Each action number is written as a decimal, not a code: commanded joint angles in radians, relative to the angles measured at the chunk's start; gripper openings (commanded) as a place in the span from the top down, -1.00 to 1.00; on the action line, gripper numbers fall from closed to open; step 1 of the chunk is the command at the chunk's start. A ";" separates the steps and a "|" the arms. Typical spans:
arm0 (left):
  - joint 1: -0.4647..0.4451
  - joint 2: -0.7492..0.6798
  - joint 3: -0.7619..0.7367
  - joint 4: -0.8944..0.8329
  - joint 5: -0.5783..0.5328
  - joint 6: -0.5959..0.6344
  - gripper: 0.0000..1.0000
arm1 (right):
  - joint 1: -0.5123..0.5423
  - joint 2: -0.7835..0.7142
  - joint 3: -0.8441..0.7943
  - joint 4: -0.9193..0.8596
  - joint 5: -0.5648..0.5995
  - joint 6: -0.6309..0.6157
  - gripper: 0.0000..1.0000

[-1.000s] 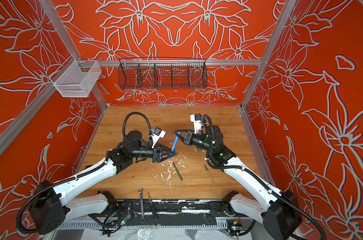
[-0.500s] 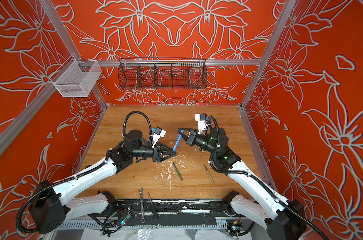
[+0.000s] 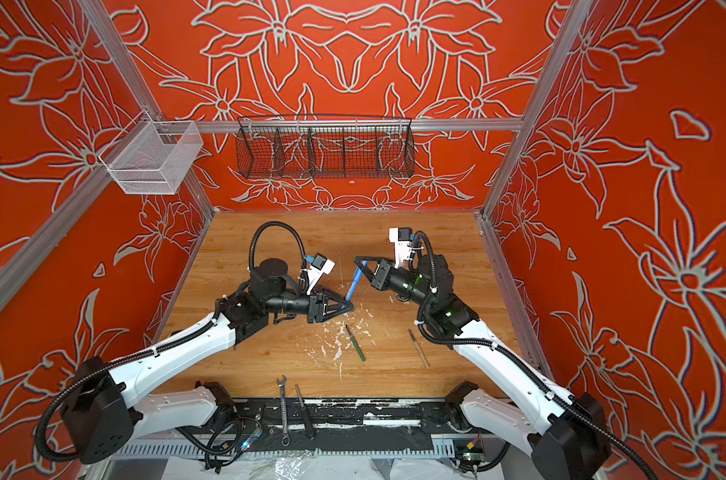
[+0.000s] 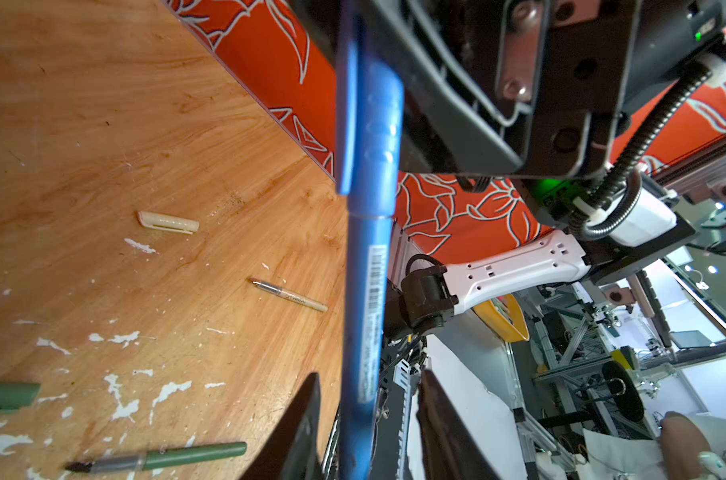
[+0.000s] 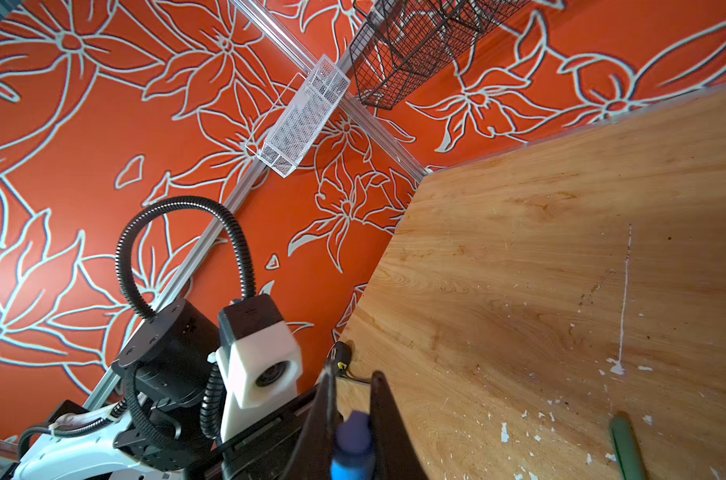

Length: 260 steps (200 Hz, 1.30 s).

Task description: Insert the pens into the pen caps

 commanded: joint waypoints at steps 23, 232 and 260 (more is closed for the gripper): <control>-0.006 0.001 0.032 -0.004 0.014 0.012 0.60 | 0.000 -0.006 -0.012 0.023 0.035 -0.016 1.00; -0.009 -0.071 -0.002 -0.098 -0.054 0.127 1.00 | -0.105 -0.115 0.153 -0.330 -0.139 -0.138 -0.33; -0.010 -0.068 -0.009 -0.084 -0.050 0.126 1.00 | -0.101 -0.061 0.175 -0.310 -0.210 -0.141 -0.33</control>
